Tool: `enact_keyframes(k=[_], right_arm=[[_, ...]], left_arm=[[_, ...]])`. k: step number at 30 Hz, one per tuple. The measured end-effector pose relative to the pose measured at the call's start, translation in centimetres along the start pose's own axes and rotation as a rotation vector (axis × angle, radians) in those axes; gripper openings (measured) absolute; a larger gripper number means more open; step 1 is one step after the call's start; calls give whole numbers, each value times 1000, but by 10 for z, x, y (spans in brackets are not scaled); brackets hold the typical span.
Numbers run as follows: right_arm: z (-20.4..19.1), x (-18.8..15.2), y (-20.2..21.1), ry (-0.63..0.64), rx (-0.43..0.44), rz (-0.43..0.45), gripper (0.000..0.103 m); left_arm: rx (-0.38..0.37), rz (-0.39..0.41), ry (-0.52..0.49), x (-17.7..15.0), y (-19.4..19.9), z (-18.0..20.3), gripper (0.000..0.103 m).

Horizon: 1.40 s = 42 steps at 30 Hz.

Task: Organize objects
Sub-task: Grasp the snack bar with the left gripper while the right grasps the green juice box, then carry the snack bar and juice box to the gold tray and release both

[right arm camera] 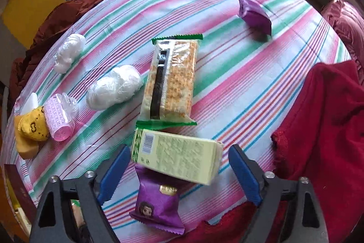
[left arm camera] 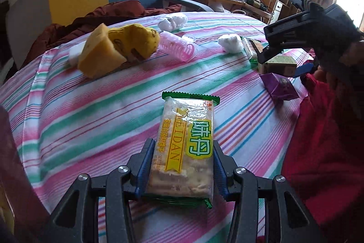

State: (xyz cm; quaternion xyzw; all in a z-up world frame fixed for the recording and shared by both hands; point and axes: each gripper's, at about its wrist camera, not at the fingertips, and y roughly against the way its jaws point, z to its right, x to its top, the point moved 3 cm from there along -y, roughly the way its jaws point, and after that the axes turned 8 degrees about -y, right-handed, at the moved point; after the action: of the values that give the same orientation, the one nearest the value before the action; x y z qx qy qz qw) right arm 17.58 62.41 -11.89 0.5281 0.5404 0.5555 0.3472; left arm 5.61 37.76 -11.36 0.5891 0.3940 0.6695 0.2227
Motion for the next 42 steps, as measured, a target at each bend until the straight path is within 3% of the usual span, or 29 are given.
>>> enact_keyframes(k=[2, 8, 16, 23, 30, 36, 42], right_arm=[[-3, -1, 0, 16, -14, 18, 79], [-5, -4, 25, 30, 121, 102, 79], [-31, -34, 54, 103, 230, 124, 79], [-99, -75, 83, 267, 359, 127, 79], [-190, -144, 104, 496, 495, 59, 79], [-258, -203, 105, 656, 551, -11, 79], [-304, -240, 102, 760, 568, -45, 79]], left_arm=[[4, 3, 5, -6, 5, -2, 48], [2, 12, 46, -25, 22, -10, 48], [31, 0, 123, -44, 52, -27, 48], [68, 97, 251, -55, 112, -59, 48], [173, 205, 430, -79, 186, -117, 48], [300, 245, 576, -118, 231, -170, 48], [394, 251, 685, -156, 257, -207, 48]])
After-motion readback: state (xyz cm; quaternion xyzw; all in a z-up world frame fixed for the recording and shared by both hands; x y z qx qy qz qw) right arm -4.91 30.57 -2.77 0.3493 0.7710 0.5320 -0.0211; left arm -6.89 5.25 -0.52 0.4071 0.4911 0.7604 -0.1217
